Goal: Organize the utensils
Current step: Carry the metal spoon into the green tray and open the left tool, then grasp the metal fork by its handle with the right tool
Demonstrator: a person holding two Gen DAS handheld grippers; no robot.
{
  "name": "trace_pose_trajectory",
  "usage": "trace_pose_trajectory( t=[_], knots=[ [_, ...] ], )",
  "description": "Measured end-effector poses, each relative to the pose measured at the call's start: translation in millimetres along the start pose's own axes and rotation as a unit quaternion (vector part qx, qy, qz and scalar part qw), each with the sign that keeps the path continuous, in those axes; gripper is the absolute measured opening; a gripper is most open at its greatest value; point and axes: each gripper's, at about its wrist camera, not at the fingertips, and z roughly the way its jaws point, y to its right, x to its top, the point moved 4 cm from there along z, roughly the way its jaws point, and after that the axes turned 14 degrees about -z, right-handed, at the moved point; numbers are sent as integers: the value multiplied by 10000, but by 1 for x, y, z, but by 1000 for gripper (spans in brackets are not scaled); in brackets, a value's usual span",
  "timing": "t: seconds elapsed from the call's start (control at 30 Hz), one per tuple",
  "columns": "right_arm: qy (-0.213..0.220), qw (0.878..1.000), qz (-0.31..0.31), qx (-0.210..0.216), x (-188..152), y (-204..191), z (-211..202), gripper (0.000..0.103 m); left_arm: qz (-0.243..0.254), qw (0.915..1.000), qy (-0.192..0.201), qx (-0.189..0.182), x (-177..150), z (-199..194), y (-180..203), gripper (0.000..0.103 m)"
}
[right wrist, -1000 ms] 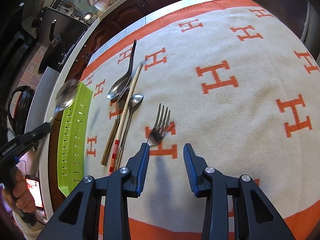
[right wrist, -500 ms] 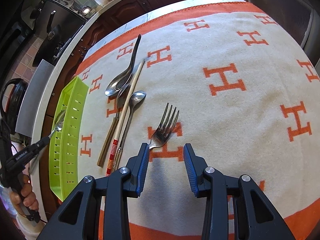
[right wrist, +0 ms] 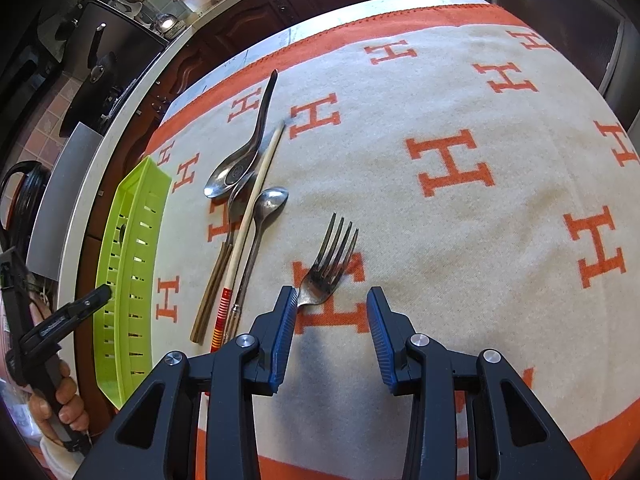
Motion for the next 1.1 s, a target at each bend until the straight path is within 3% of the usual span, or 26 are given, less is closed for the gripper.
trace_pose_trajectory(
  t=[0.23, 0.33, 0.43, 0.57, 0.83, 1.1],
  knots=[
    [319, 9989, -314, -126, 10, -3, 6, 36, 328, 9989, 123, -307, -8, -21, 30, 52],
    [534, 9972, -494, -159, 13, -3, 9, 29, 408, 9983, 82, -420, -13, -21, 40, 52],
    [656, 9961, -569, -167, 14, -2, 11, 14, 366, 9979, -30, -524, -16, -16, 46, 52],
    [733, 9962, -350, 317, 14, 0, 10, 4, 383, 9978, -74, -532, -19, -14, 49, 52],
    [1057, 9898, -556, 773, 20, -24, -18, 2, 400, 9980, 10, -481, -18, -21, 45, 52],
    [1427, 9768, -1038, 1212, 41, -73, -66, 2, 187, 9988, 173, -420, -10, -35, 26, 55]
  ],
)
